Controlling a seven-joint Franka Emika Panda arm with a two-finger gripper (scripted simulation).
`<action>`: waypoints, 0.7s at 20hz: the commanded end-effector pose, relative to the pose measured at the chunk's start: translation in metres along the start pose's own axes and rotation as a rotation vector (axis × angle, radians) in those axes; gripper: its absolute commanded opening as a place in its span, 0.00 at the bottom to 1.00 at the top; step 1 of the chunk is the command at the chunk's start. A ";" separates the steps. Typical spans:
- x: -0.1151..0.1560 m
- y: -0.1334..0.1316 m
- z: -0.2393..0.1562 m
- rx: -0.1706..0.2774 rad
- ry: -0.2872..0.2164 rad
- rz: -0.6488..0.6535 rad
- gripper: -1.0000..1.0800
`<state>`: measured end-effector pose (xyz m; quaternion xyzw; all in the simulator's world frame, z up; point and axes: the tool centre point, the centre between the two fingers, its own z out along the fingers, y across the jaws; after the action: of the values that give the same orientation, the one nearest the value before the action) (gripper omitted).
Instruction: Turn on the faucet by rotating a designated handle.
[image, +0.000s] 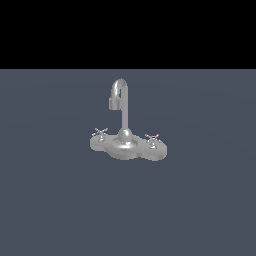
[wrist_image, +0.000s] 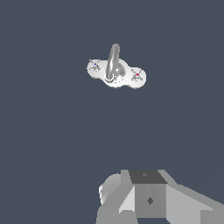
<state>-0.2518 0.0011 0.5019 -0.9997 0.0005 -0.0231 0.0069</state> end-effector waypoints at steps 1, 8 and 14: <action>0.002 0.001 0.015 0.012 -0.031 -0.013 0.31; 0.015 -0.006 0.118 0.017 -0.191 0.043 0.35; 0.023 -0.054 0.199 0.011 -0.296 -0.038 0.09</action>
<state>-0.2250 0.0405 0.3229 -0.9930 -0.0075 0.1173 0.0117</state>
